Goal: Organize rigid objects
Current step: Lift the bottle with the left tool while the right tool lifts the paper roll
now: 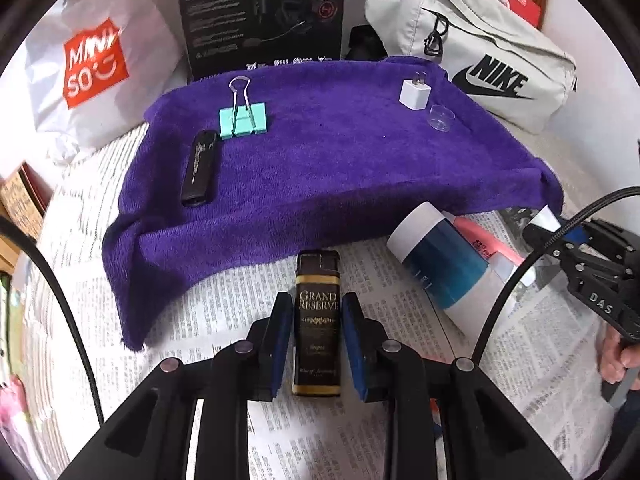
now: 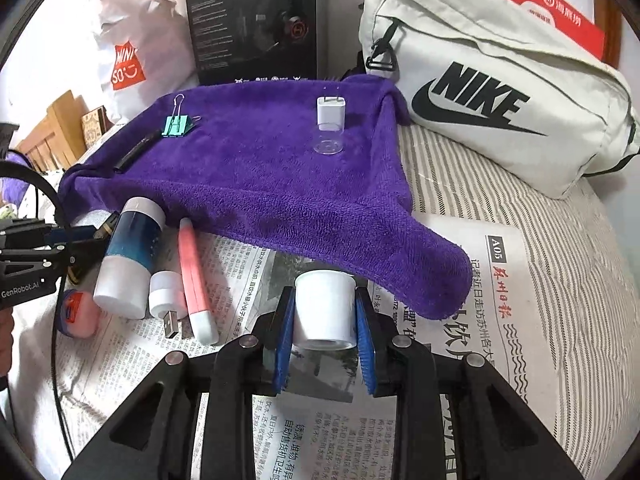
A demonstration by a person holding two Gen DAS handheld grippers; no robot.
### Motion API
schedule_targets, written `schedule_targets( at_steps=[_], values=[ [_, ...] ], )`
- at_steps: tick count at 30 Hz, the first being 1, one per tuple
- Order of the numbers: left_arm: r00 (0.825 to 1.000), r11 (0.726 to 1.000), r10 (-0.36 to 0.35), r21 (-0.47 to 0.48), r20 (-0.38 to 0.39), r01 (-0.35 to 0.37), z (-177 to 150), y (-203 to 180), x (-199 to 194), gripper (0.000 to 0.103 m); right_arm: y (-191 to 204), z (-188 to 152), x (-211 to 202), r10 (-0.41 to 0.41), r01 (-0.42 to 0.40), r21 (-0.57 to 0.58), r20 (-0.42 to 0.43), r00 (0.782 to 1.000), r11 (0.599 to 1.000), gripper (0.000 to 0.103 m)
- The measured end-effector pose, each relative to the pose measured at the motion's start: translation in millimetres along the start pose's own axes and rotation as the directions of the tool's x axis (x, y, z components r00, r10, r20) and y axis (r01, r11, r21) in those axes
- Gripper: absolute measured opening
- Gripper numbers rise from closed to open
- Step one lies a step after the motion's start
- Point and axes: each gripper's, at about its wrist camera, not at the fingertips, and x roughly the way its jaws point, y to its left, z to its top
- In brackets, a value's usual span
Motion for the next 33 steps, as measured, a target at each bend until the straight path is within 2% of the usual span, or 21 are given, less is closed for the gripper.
schedule_targets(
  at_steps=[4,14,22,28,33],
  values=[
    [1.0,1.0,-0.003,-0.012,0.012,0.003,-1.0,1.4,-0.3,0.023,-0.8,-1.0,-0.6,0.003,-0.003,0.004,0.008,1.0,1.0,0.028],
    [1.0,0.999,0.014,0.051,-0.019,-0.013,-9.2,-1.7,-7.0,0.026,0.8,-0.4,0.3,-0.002,0.002,-0.001,0.008,1.0,1.0,0.028],
    [0.999,0.996,0.029,0.085,-0.021,-0.027,-8.9,-7.1,-7.8,0.023,1.1,-0.2,0.3,-0.001,0.001,-0.001,0.009,1.0,1.0,0.028],
    [0.999,0.999,-0.032,0.02,-0.022,0.032,-8.2,4.3,-7.4,0.023,1.0,0.4,0.6,0.003,-0.003,0.002,0.003,1.0,1.0,0.028],
    [0.999,1.0,-0.03,-0.007,-0.026,0.03,-8.9,8.3,-11.5,0.023,-4.0,5.5,-0.4,0.036,-0.036,0.013,-0.035,0.999,0.999,0.028]
  ],
)
